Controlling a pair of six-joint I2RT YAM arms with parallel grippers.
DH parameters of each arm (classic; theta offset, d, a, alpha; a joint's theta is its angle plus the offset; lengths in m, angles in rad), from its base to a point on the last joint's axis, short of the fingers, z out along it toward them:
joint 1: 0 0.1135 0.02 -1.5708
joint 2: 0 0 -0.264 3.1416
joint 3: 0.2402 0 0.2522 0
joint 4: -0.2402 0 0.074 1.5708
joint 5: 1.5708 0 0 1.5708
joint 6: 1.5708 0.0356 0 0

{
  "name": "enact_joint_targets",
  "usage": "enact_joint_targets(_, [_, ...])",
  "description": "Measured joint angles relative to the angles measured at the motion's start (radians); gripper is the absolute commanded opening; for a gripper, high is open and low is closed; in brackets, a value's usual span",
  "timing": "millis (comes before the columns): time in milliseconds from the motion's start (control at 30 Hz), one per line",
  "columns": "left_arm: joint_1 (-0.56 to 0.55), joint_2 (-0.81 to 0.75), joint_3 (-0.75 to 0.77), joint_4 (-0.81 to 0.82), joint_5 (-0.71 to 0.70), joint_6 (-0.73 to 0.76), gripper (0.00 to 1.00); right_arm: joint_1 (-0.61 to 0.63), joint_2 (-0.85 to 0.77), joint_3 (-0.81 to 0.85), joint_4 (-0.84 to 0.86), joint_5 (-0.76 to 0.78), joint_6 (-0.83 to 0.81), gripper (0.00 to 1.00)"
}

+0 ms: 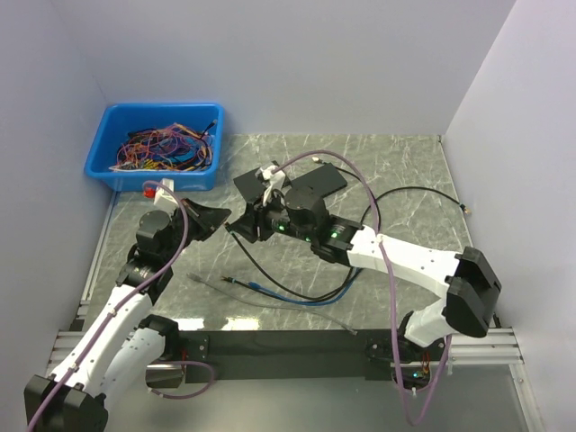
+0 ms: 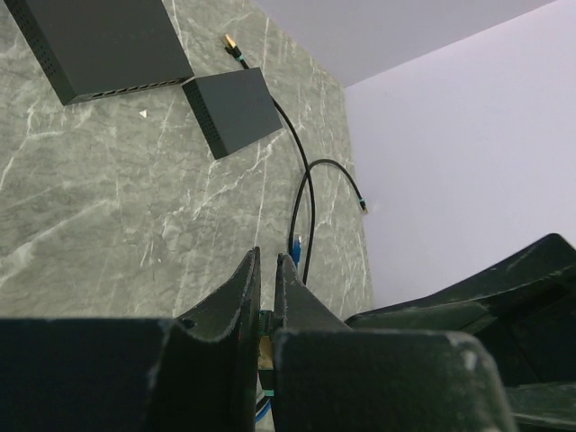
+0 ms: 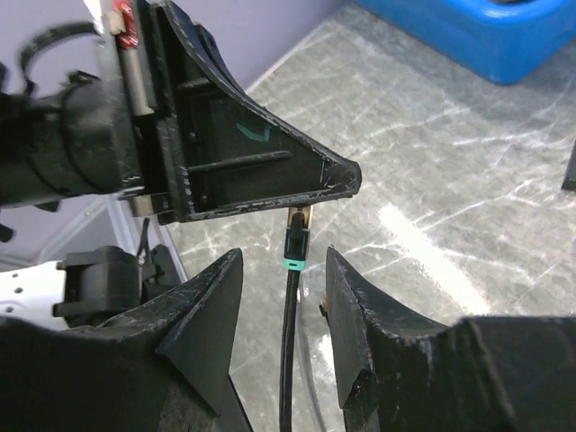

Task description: Insert the plug into the switch port

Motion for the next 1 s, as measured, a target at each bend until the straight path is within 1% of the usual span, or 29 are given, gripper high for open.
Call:
enact_joint_targets(267, [0.000,0.001,0.000,0.008,0.000,-0.001,0.01,0.007,0.070,0.034,-0.036,0.009,-0.007,0.47])
enact_joint_targets(567, [0.000,-0.008,0.000,0.008,0.000,-0.002,0.00,0.023,0.096,0.044,-0.037,0.011,-0.007,0.43])
enact_joint_targets(767, [0.000,-0.010,0.000,0.007,0.000,-0.002,0.01,0.034,0.105,0.056,-0.038,0.014,-0.007,0.37])
enact_joint_targets(933, [0.000,-0.013,0.000,0.008,0.000,-0.002,0.01,0.036,0.105,0.056,-0.038,0.019,-0.006,0.35])
enact_joint_targets(1000, [0.000,-0.013,0.000,0.008,0.000,-0.003,0.00,0.036,0.107,0.056,-0.038,0.019,-0.007,0.30])
